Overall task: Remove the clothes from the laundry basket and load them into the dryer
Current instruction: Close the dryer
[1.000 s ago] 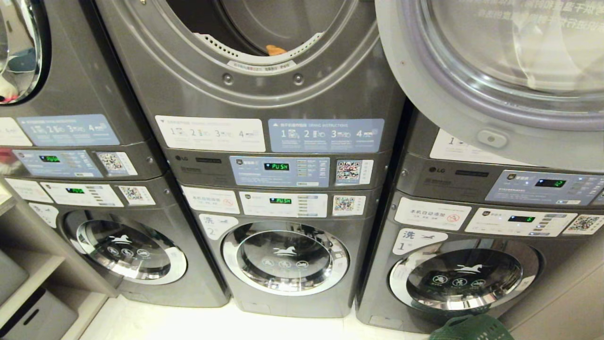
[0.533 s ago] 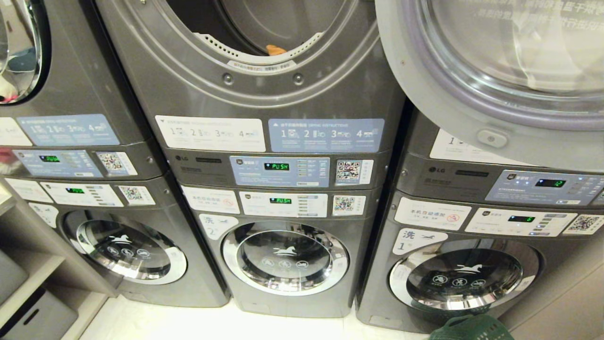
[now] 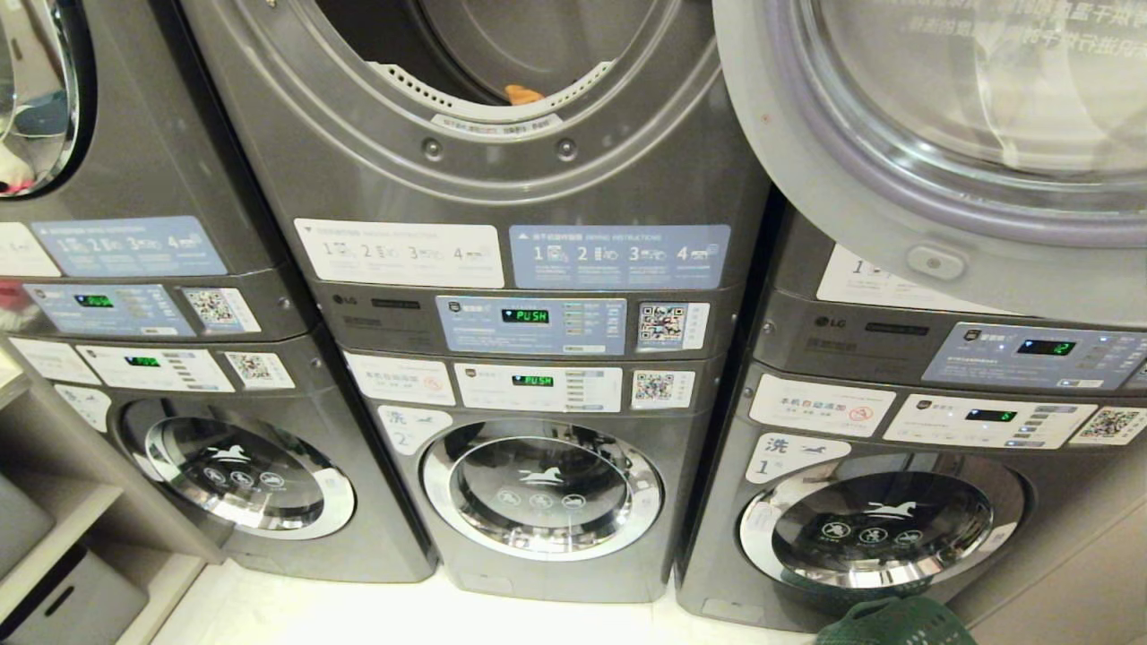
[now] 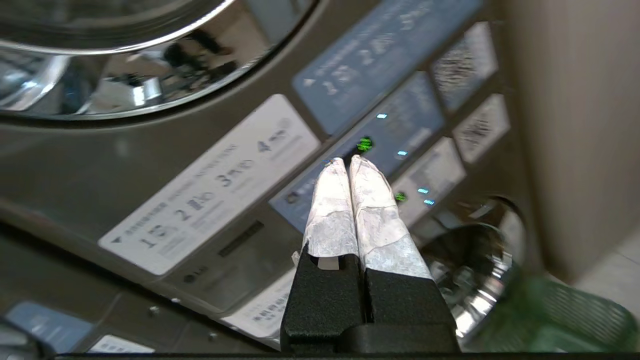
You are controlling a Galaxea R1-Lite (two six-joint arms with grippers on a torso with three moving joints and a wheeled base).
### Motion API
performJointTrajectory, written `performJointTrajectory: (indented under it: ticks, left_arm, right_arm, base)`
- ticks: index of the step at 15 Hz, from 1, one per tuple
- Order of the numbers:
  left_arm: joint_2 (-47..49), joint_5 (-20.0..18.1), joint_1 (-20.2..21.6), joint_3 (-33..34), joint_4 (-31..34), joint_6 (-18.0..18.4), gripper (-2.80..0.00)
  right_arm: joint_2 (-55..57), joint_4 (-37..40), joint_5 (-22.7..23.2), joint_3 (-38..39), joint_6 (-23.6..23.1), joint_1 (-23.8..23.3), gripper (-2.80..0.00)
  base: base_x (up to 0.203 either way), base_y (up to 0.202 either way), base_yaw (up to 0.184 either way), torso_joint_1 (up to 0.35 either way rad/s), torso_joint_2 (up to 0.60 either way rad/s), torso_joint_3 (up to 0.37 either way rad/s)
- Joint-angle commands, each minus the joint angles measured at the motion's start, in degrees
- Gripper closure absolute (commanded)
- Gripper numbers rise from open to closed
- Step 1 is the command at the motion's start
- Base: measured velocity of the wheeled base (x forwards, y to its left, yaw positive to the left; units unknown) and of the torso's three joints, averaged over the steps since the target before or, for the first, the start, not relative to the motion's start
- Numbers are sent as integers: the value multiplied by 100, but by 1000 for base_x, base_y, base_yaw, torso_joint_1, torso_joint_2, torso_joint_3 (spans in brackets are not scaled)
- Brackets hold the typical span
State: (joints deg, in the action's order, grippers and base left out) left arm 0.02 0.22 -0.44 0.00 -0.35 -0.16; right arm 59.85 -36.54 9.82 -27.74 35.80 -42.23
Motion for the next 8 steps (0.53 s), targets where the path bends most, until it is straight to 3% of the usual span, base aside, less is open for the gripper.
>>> performJointTrajectory:
  ticks: [1,8]
  left_arm:
    - [-11,4,0,0,0,-2,0]
    - [-11,4,0,0,0,-2,0]
  right_arm:
    - [589,-647,358,209,71,-12,0]
    - [-81,-2189,1718,1037,104,29,0]
  base:
    - [0,0,0,0,0,0]
    - [0,0,0,0,0,0]
